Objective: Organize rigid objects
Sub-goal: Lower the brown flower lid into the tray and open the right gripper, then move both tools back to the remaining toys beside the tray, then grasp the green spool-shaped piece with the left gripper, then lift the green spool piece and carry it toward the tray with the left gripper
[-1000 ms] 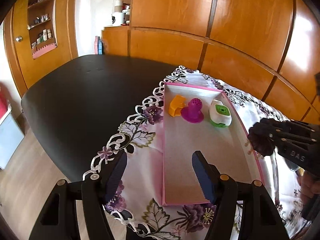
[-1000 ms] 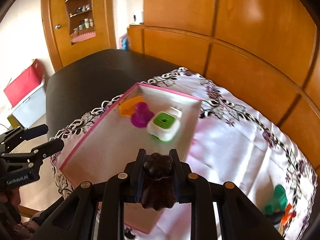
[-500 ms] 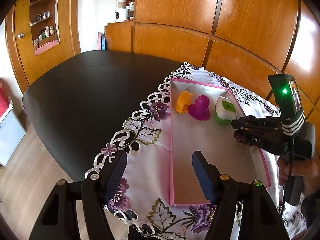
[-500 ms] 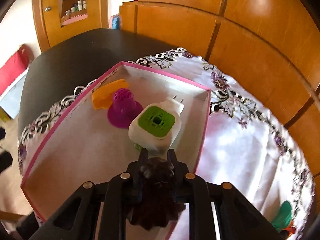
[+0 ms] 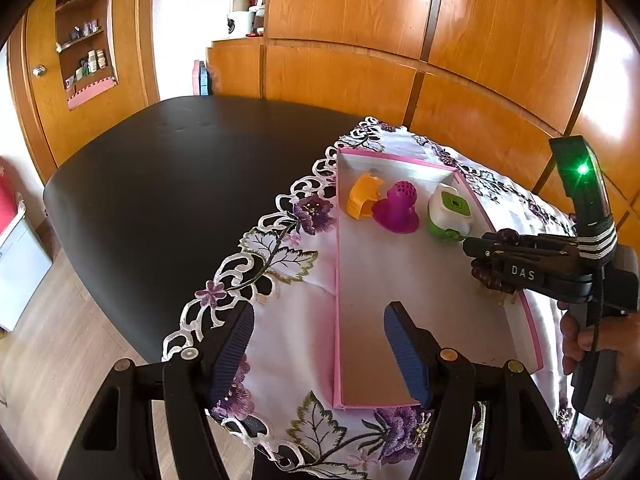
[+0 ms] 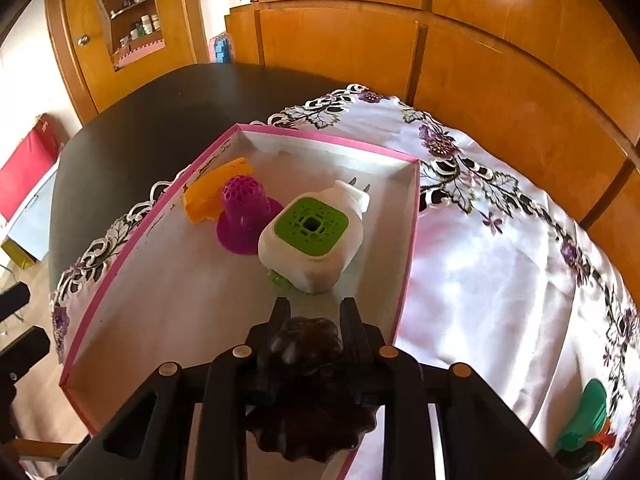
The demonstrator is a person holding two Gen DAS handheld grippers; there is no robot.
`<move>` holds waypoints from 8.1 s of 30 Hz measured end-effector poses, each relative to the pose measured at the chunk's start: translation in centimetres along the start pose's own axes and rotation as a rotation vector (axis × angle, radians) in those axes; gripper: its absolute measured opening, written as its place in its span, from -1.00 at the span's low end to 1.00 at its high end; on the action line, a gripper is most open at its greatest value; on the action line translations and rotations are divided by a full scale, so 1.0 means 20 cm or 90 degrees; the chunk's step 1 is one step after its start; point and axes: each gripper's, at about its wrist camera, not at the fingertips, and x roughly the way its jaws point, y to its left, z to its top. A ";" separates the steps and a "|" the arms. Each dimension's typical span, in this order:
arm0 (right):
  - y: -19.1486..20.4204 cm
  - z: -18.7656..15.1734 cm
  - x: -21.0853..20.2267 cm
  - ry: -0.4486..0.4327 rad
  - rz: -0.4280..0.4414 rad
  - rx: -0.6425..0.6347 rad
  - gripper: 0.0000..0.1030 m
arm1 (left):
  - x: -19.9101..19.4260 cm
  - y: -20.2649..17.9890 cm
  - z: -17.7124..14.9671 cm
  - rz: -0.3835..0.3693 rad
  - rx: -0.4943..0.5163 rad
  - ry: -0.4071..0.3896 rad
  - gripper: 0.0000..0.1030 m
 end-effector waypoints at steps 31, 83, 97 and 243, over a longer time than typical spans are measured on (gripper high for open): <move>0.04 -0.12 -0.18 -0.047 -0.044 -0.081 -0.43 | -0.01 -0.03 -0.03 -0.019 0.005 0.009 0.36; -1.45 -0.91 -0.87 -0.137 -0.285 0.526 -0.20 | -0.04 -0.64 0.02 -0.128 0.191 0.018 0.39; -1.46 -0.93 -0.85 -0.132 -0.235 0.550 -0.20 | 0.02 -1.29 -0.01 -0.293 0.338 0.081 0.33; -1.46 -0.89 -0.41 0.103 -0.301 0.401 -0.28 | -0.04 -1.16 0.00 -0.382 0.258 0.039 -0.41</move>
